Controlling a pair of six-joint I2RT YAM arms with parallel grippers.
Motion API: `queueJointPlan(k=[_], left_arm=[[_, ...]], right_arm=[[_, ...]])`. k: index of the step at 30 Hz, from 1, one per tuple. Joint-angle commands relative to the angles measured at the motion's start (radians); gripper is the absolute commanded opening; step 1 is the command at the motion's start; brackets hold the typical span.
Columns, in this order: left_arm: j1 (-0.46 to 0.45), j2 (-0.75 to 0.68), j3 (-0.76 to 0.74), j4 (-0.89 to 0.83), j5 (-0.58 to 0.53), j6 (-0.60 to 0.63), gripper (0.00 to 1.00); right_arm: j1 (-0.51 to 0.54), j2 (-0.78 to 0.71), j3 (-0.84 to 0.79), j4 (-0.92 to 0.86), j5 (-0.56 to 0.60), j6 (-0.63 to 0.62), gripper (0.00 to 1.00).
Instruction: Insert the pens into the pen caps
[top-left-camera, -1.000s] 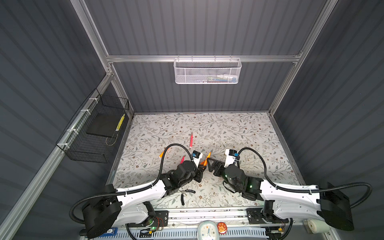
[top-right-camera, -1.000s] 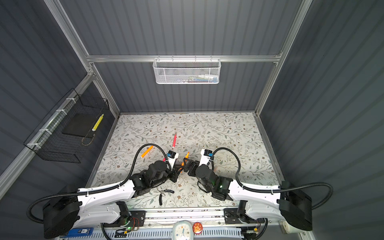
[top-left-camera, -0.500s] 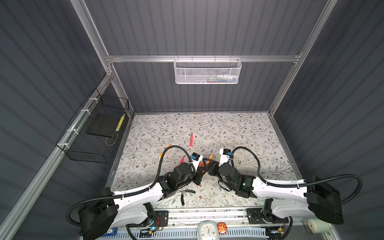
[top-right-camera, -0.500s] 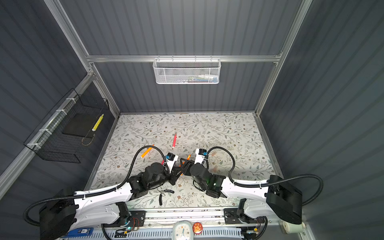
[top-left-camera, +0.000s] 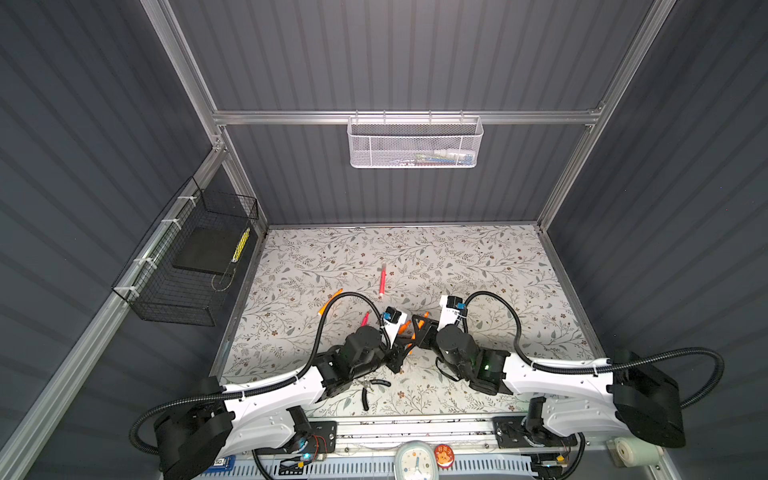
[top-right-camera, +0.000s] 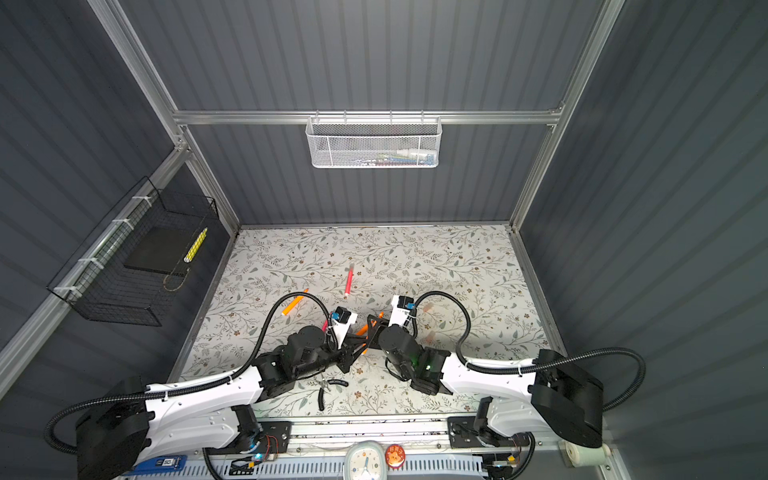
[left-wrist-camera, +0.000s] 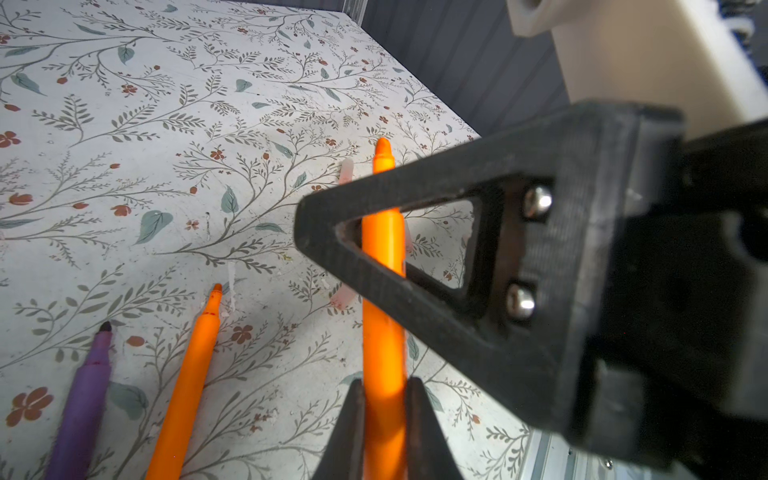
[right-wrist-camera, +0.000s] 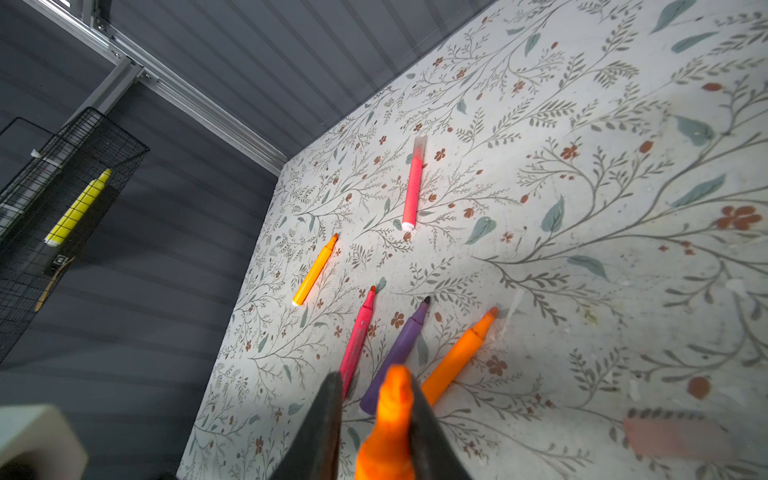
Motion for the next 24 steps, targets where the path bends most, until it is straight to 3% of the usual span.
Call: queueJointPlan(k=[1,4,8,11,18,24], left_arm=[[0.0,0.001,0.007,0.023,0.011,0.019,0.0],[0.0,0.004,0.011,0.02,-0.003,0.019,0.03],[0.0,0.013,0.011,0.027,-0.024,0.014,0.27],[0.0,0.026,0.022,0.023,-0.022,0.015,0.37],[0.0,0.053,0.027,0.039,-0.028,0.017,0.47],[0.0,0.045,0.026,0.043,-0.044,0.017,0.48]], right_arm=[[0.005,0.009,0.03,-0.01,0.012,-0.004,0.19],[0.005,0.01,0.038,-0.015,0.007,-0.008,0.13],[0.005,0.008,0.041,-0.016,-0.001,-0.015,0.09],[0.007,0.009,0.054,-0.022,-0.013,-0.021,0.07],[0.02,0.021,0.06,-0.003,-0.019,-0.029,0.05],[0.03,0.038,0.07,0.005,-0.023,-0.035,0.05]])
